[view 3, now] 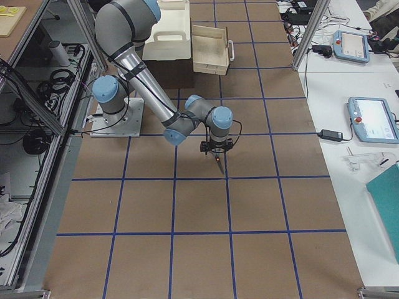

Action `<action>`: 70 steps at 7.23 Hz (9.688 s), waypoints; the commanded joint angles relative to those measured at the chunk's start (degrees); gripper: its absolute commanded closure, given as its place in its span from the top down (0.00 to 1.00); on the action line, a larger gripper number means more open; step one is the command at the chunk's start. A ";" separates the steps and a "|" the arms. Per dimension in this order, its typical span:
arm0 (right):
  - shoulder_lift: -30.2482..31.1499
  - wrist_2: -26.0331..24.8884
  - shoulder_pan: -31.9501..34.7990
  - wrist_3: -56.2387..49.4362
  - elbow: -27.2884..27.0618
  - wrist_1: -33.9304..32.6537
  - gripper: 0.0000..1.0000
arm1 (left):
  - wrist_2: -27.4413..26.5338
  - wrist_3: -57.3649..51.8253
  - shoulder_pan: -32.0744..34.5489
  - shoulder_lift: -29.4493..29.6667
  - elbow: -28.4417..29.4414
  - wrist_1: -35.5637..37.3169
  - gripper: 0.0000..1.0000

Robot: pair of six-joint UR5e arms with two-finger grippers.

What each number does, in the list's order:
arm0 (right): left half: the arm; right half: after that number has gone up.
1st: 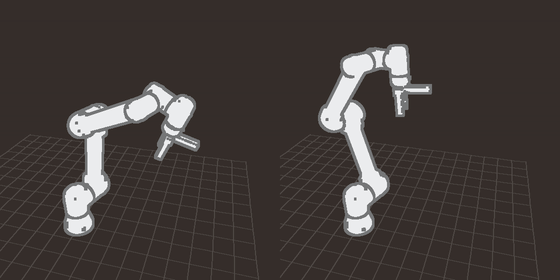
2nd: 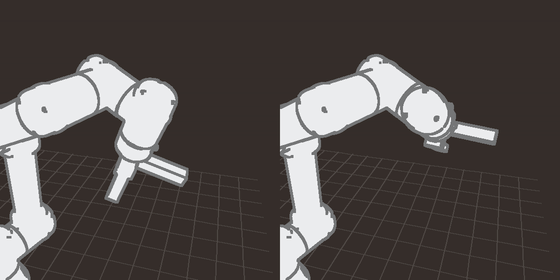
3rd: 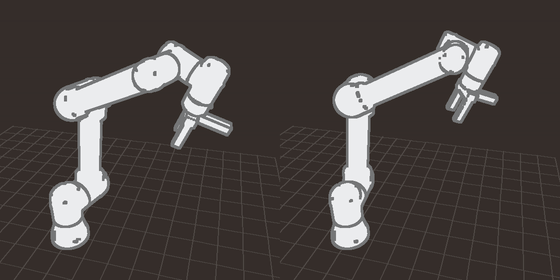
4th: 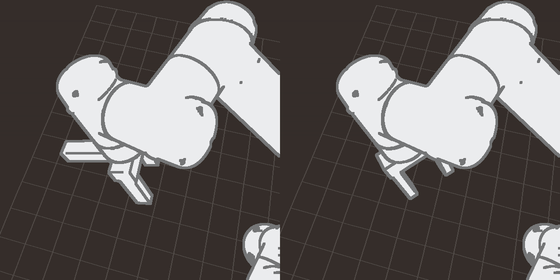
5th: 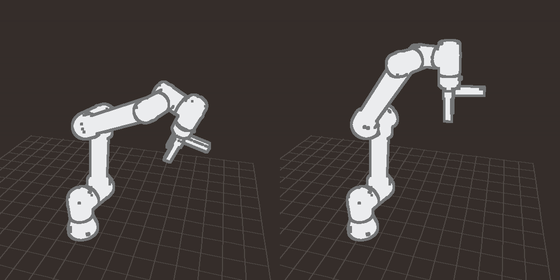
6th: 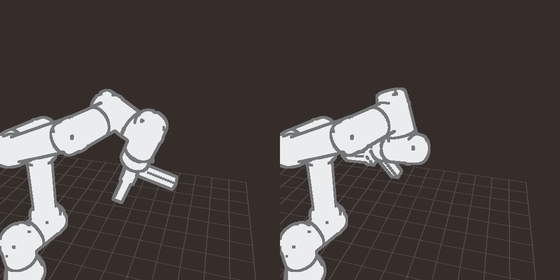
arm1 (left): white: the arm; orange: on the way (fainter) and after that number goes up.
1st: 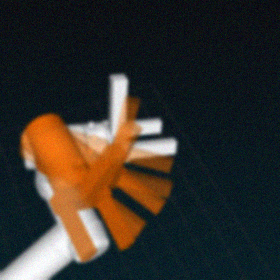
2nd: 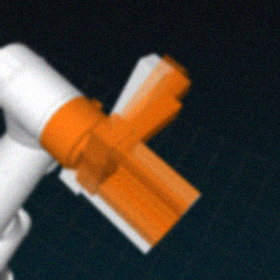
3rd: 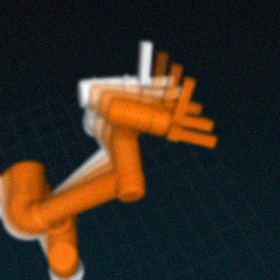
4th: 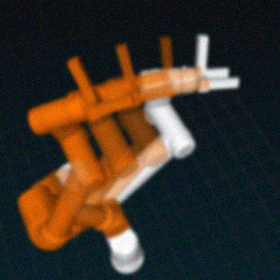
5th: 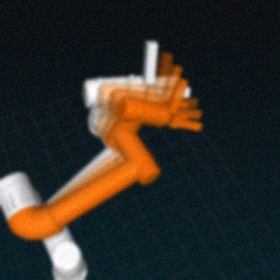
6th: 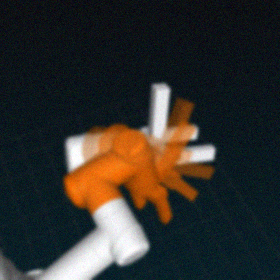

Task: Put scissors in drawer and close it
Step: 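Lower the right gripper over the scissors handles and align, then close the right gripper on the scissors and lift them, then carry the scissors with the right gripper over the open drawer, then lower the scissors into the drawer and open the right gripper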

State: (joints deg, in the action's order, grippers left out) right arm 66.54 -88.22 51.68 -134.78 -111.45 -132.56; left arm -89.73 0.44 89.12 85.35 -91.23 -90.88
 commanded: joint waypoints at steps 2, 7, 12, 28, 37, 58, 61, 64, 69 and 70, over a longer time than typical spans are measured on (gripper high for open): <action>-0.10 -0.46 -0.18 -0.04 0.00 0.29 0.92 | -0.01 0.00 0.00 -0.01 -0.09 -0.09 1.00; -0.36 -0.54 -0.18 -0.48 0.00 -0.24 0.88 | -0.10 -0.09 0.00 -0.18 -0.26 -0.18 1.00; -0.54 -1.78 -0.18 -0.74 0.44 -0.24 0.64 | 0.08 0.09 0.09 -0.09 -0.35 -0.17 1.00; 9.90 -0.90 7.01 21.54 4.65 4.67 0.00 | -0.18 -0.18 0.09 -0.71 -0.35 -0.70 1.00; 20.03 -1.24 27.46 59.85 13.24 22.67 0.00 | -0.18 -0.26 0.09 -0.89 -0.44 -0.79 1.00; 11.77 -4.76 56.42 90.22 19.86 23.40 0.00 | -0.36 -0.26 0.09 -0.89 -0.44 -0.97 1.00; 11.50 -4.68 57.91 90.57 19.86 22.70 0.00 | -0.36 -0.26 0.09 -0.89 -0.44 -1.05 1.00; 9.48 -4.76 62.12 90.75 20.74 22.35 0.00 | -0.36 -0.26 0.09 -0.89 -0.44 -0.97 1.00; 6.50 -4.76 62.75 83.38 20.66 21.91 0.00 | -0.36 -0.26 0.09 -0.97 -0.44 -1.05 1.00; 5.97 -4.68 63.01 83.19 20.74 21.39 0.00 | -0.36 -0.26 0.09 -0.97 -0.44 -1.05 1.00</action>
State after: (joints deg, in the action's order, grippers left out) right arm 73.28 -92.95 114.37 -50.98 -90.74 -110.75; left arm -90.09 0.18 89.21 84.38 -91.67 -91.93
